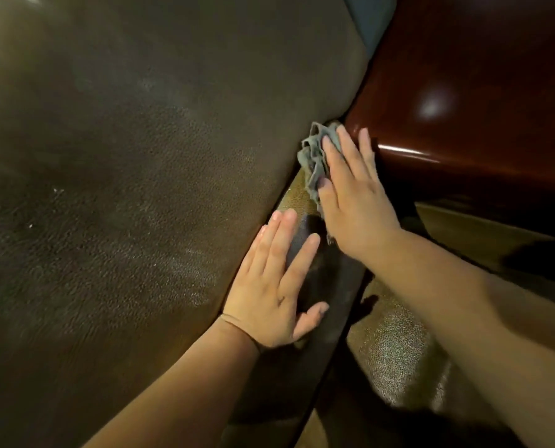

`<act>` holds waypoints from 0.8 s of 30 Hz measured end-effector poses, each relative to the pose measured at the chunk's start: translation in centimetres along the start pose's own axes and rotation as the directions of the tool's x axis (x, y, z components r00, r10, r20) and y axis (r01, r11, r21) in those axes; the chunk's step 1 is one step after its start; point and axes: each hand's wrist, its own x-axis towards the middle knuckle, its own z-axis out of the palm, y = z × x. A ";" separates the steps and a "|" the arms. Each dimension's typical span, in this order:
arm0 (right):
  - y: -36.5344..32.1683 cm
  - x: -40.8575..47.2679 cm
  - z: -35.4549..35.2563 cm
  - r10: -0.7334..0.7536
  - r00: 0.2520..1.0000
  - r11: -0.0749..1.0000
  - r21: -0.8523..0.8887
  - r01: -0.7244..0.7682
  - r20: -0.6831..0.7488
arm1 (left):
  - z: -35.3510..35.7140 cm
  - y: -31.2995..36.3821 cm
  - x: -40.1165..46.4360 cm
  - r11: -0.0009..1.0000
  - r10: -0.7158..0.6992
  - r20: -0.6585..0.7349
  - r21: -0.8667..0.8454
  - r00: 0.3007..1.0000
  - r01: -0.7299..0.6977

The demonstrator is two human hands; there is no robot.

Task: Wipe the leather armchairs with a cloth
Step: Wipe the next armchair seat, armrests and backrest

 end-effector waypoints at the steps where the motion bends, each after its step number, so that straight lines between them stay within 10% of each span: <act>1: -0.8 -0.4 0.2 0.034 0.999 0.999 0.026 -0.034 0.013 | -0.2 0.1 0.1 1.000 -0.005 0.002 -0.001 1.000 0.005; 8: -1.2 -8.1 2.3 -0.233 0.953 0.962 -0.101 0.255 0.193 | -0.9 0.5 0.7 1.000 -0.007 0.005 -0.017 1.000 0.008; 14: 0.3 -0.1 0.0 -0.055 0.998 0.990 -0.130 0.060 0.044 | -0.9 0.5 0.7 0.997 -0.030 0.079 0.069 0.996 0.025; 20: 3.2 -6.1 1.4 -0.391 0.891 0.894 -0.133 0.427 0.230 | -0.7 0.4 1.0 0.992 0.001 0.075 0.126 0.997 -0.011; 24: 4.0 -3.9 2.4 0.136 0.980 0.986 0.082 -0.148 0.143 | 0.2 0.3 0.8 0.976 -0.015 0.134 0.217 0.991 -0.014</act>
